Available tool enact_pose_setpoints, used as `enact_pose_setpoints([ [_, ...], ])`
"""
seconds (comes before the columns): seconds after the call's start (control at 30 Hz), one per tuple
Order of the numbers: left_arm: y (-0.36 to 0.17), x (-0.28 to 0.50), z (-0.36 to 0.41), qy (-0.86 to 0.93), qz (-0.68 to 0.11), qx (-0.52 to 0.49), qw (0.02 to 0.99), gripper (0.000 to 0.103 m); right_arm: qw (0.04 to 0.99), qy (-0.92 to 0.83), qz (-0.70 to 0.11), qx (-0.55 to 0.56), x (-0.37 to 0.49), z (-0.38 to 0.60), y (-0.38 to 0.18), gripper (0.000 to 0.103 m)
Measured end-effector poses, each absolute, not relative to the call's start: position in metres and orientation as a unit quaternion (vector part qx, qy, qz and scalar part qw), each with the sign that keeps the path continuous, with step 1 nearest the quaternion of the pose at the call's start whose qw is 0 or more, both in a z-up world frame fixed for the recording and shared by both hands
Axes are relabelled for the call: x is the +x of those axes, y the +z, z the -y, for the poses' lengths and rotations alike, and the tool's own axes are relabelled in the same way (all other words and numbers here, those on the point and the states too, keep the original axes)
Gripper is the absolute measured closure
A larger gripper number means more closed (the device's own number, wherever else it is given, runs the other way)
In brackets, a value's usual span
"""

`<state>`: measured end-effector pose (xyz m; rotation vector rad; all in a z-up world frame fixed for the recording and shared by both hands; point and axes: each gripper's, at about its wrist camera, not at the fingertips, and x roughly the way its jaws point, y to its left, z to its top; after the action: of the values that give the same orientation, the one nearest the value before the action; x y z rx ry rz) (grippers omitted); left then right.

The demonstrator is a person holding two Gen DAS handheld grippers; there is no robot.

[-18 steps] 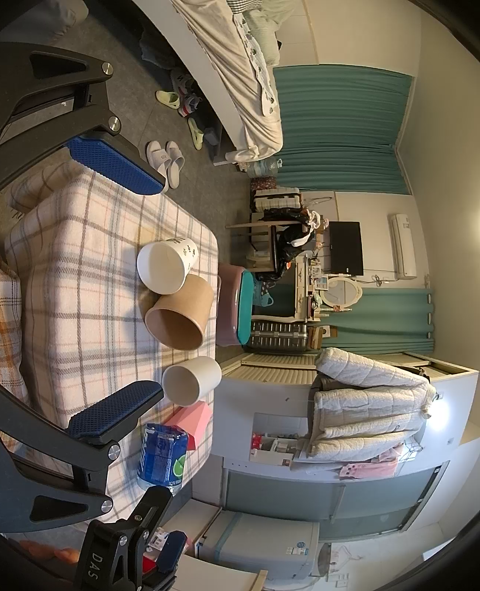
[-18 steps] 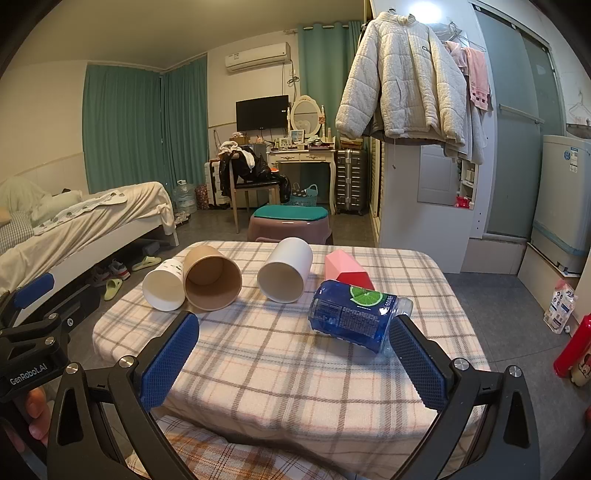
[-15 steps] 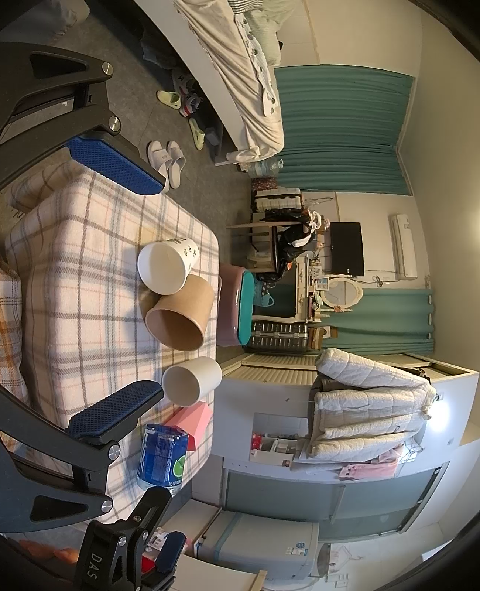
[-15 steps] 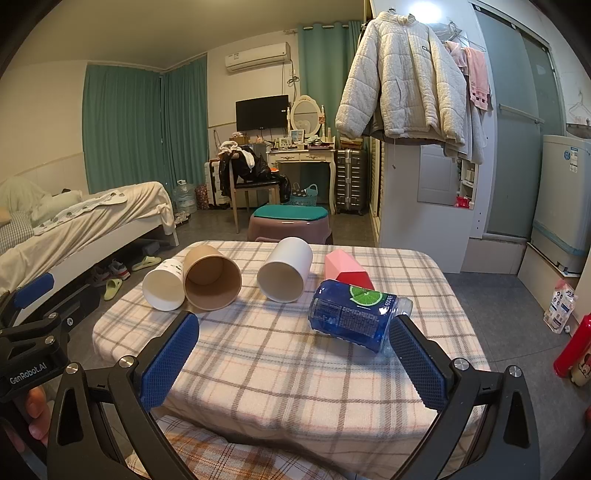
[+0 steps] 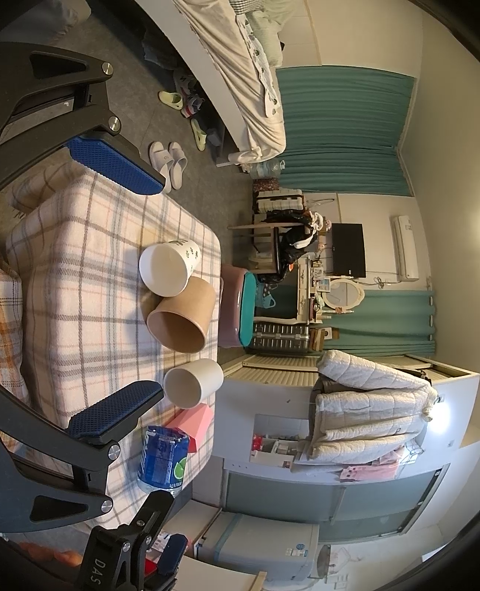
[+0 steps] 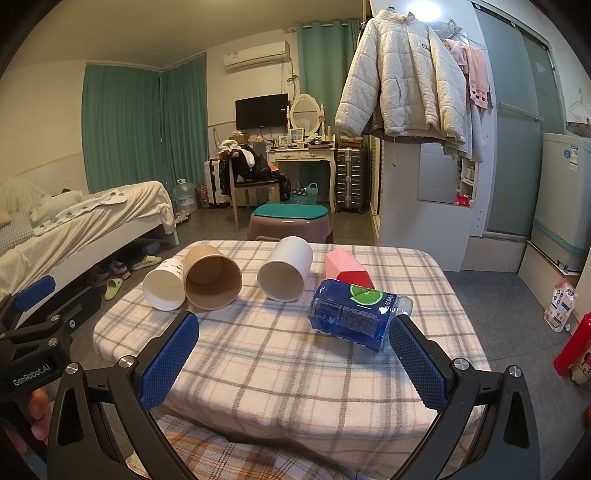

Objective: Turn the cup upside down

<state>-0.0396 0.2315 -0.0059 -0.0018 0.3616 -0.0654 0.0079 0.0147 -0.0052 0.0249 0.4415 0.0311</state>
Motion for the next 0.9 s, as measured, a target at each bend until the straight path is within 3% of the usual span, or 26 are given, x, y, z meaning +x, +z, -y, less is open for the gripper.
enact_pose_setpoints([
  [0.5, 0.004, -0.012, -0.257, -0.023, -0.178, -0.027, 0.983, 0.0, 0.972, 0.039, -0.232, -0.03, 0.038, -0.042, 0.026, 0.0],
  [0.9, 0.002, 0.055, -0.315, 0.033, -0.206, -0.032, 0.977, 0.0, 0.95, 0.086, -0.276, -0.121, 0.144, -0.123, 0.053, 0.0],
])
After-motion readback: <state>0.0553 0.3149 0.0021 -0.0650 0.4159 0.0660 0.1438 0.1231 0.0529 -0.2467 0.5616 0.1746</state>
